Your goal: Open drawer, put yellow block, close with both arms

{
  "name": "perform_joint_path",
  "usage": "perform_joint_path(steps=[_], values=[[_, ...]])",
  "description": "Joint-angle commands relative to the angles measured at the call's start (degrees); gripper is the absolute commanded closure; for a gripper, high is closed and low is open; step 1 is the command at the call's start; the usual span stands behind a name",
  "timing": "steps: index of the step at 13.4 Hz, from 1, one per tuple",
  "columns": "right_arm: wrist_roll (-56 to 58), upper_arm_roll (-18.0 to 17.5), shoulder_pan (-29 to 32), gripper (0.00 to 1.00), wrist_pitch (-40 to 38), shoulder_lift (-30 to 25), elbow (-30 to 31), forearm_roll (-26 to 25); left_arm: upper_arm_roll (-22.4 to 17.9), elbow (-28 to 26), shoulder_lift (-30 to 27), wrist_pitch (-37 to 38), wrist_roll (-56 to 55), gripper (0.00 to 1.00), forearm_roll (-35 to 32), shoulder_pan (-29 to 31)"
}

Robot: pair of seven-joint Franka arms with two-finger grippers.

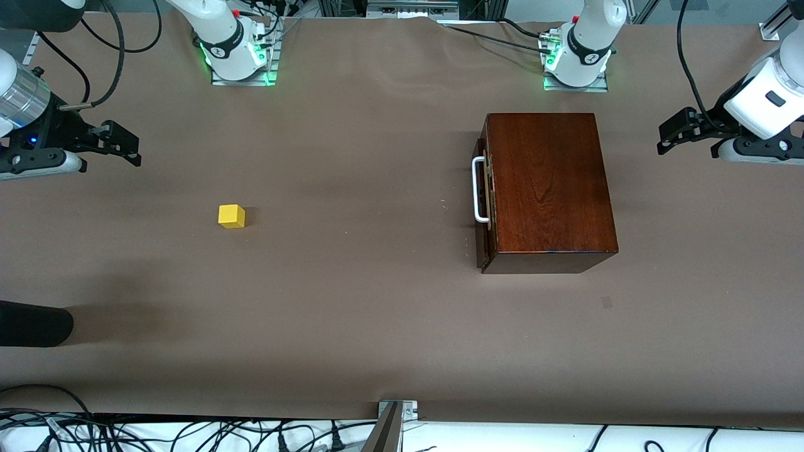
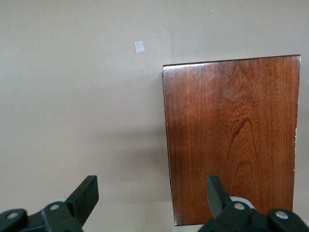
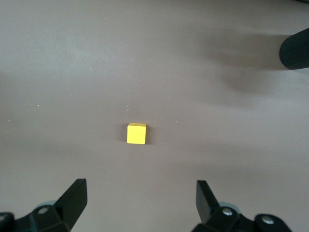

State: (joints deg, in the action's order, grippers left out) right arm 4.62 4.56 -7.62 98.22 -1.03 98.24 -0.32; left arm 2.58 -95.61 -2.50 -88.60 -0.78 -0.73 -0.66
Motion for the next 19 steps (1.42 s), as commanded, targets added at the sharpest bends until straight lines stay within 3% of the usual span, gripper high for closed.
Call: perform_joint_path(steps=[1,13,15,19], values=[[-0.8,-0.2,-0.1,0.0,0.1,-0.6,0.1,-0.3,0.1,2.2,1.0,1.5,-0.4,0.0,0.0,0.1],[-0.8,-0.2,-0.1,0.0,0.2,-0.6,0.2,-0.2,0.5,2.2,1.8,5.5,0.6,0.0,0.3,-0.3],[-0.8,-0.2,-0.1,0.0,0.2,-0.6,0.2,-0.2,2.2,2.0,2.0,7.1,1.7,0.0,0.6,-0.7],[-0.8,-0.2,-0.3,0.0,0.4,-0.6,0.1,-0.2,13.0,2.3,6.0,1.8,-5.6,0.0,0.2,-1.5]])
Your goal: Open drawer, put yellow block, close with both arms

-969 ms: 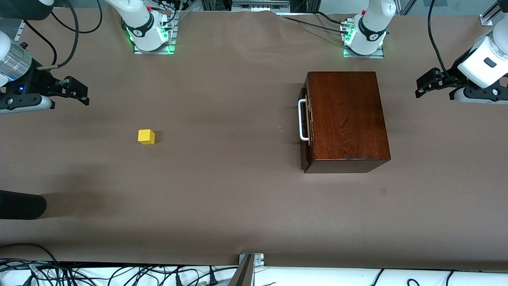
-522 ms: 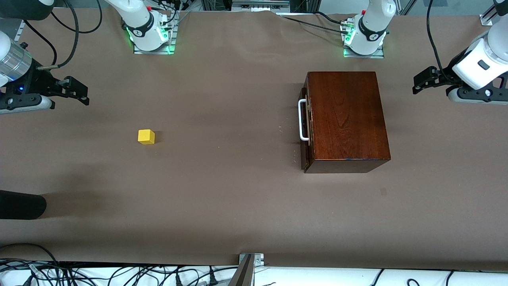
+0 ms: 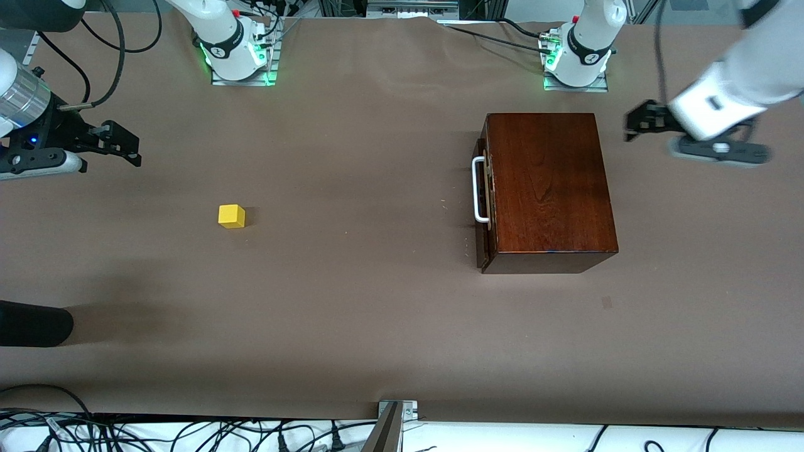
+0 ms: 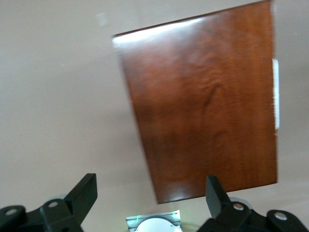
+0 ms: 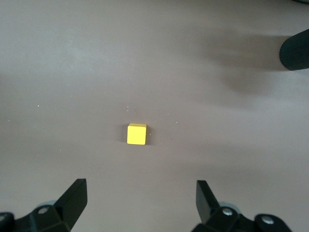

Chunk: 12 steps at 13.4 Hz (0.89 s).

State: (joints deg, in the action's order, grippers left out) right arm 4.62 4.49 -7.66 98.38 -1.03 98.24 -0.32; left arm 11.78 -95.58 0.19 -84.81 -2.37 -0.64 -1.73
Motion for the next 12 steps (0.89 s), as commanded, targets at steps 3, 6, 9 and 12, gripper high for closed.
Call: perform_joint_path(steps=[3,6,9,12], values=[[-0.8,-0.2,-0.2,0.0,0.2,-0.5,0.1,-0.1,11.1,2.2,10.0,-9.2,-14.6,0.0,-1.2,-1.9],[-0.8,-0.2,-0.2,0.0,0.1,-0.6,0.1,0.0,11.3,2.2,15.6,-15.8,-25.6,0.0,-6.3,-10.1],[-0.8,-0.2,-0.2,0.0,0.1,-0.6,0.1,0.0,11.4,2.1,20.5,-17.8,-36.4,0.0,-9.6,-14.9],[-0.8,-0.2,-0.2,0.0,0.1,-0.6,0.1,0.0,11.3,1.8,23.6,-17.8,-40.1,0.0,-15.1,-18.3]])
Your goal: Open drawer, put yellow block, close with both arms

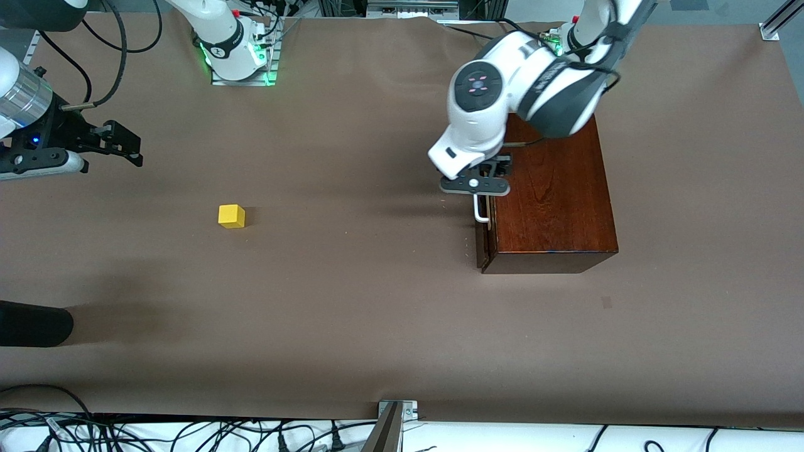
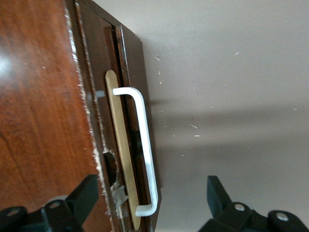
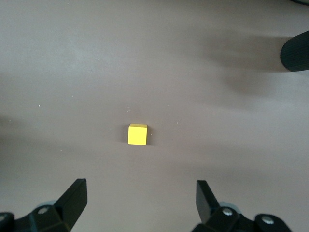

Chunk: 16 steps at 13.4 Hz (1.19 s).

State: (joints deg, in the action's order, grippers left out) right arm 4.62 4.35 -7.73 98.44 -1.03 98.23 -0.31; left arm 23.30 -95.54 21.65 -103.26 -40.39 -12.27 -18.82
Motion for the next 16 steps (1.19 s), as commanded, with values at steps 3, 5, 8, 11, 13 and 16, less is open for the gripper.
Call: perform_joint_path(steps=[3,5,8,11,13,16], values=[[-0.8,0.0,-0.2,0.0,0.0,-0.6,0.2,0.0,-0.3,1.2,3.1,0.3,-8.0,0.0,-3.5,-3.1],[-0.8,0.0,-0.2,0.0,-0.1,-0.6,0.1,0.0,-0.3,1.3,5.0,0.2,-14.3,0.0,-5.4,-3.7],[-0.8,0.0,-0.2,0.0,0.0,-0.6,0.2,0.0,-0.3,1.7,6.2,0.1,-16.7,0.0,-10.1,-4.4],[-0.8,0.0,-0.2,0.0,0.0,-0.6,0.1,0.0,-0.4,1.5,8.3,-2.5,-18.2,0.0,-10.3,-4.7],[-0.8,0.1,-0.1,0.0,-0.2,-0.6,0.2,0.0,-0.4,1.6,8.8,-2.6,-18.6,0.0,-11.5,-5.4],[-0.8,0.1,-0.1,0.0,-0.1,-0.6,0.2,0.0,-0.4,1.7,10.2,-2.7,-19.8,0.0,-14.6,-5.9]])
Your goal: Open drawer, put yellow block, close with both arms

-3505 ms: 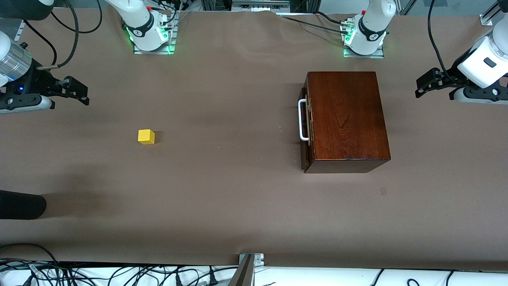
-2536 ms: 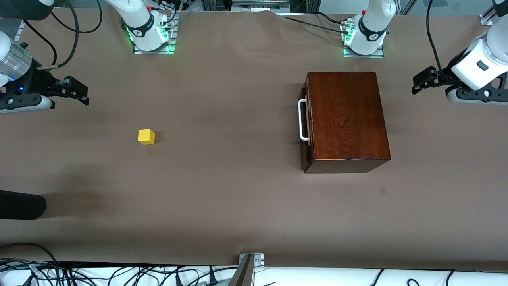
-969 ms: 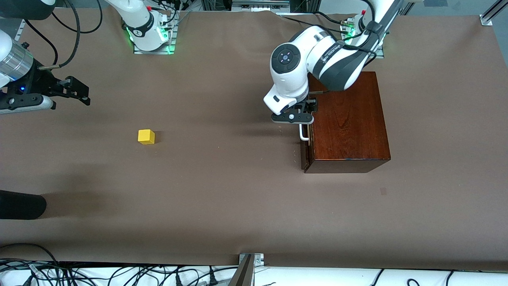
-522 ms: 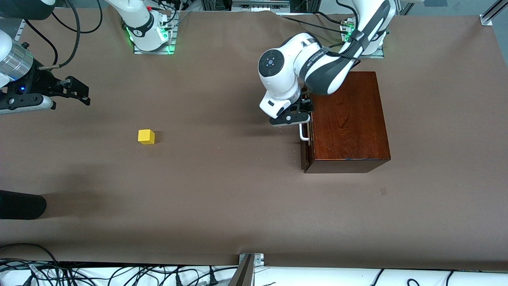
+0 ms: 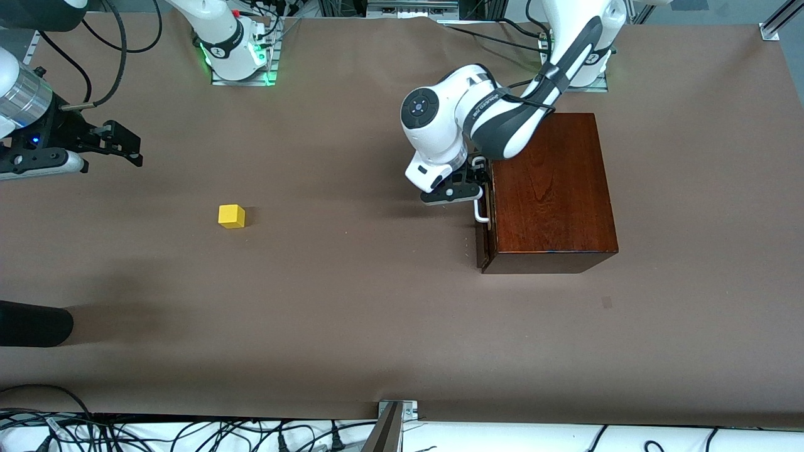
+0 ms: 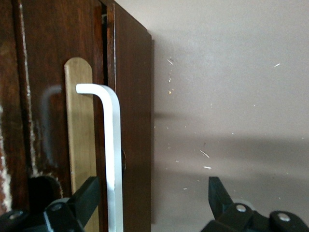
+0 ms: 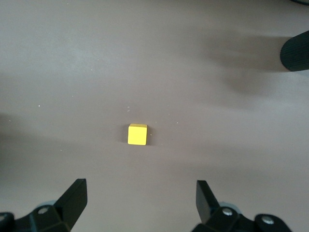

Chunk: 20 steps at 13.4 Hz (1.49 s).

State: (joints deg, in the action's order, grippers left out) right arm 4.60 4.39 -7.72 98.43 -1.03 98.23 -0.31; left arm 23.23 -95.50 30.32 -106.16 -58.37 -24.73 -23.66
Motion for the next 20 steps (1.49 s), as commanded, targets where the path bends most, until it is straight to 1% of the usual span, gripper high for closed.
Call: perform_joint_path(steps=[1,3,5,9,14,15,16,20], values=[[-0.8,0.1,-0.2,0.0,-0.1,-0.6,0.2,0.0,-0.3,1.6,2.2,0.2,-2.8,0.0,-2.8,-1.1],[-0.7,0.1,-0.1,0.0,-0.2,-0.6,0.2,0.0,-0.3,1.6,2.7,0.2,-5.8,0.0,-4.8,-2.6],[-0.7,0.1,-0.2,0.0,-0.2,-0.6,0.2,0.0,-0.3,1.9,4.1,0.0,-7.8,0.0,-5.4,-3.6],[-0.8,0.1,-0.1,0.0,-0.1,-0.5,0.2,0.0,-0.3,1.9,6.6,-6.7,-8.6,0.0,-5.3,-4.1],[-0.8,0.0,-0.2,0.0,0.0,-0.6,0.1,0.0,-0.3,2.2,8.3,-13.3,-8.7,0.0,-4.5,-4.7],[-0.8,0.0,-0.2,0.0,-0.1,-0.6,0.1,0.0,-0.3,2.9,9.1,-15.2,-8.7,0.0,-4.5,-5.0],[-0.7,0.0,-0.2,0.0,0.0,-0.6,0.1,0.0,-0.3,5.1,10.1,-15.7,-8.9,0.0,-4.4,-5.9],[-0.8,0.1,-0.2,0.0,-0.1,-0.6,0.2,0.0,-0.3,10.7,14.1,-15.7,-11.1,0.0,-4.2,-8.4]])
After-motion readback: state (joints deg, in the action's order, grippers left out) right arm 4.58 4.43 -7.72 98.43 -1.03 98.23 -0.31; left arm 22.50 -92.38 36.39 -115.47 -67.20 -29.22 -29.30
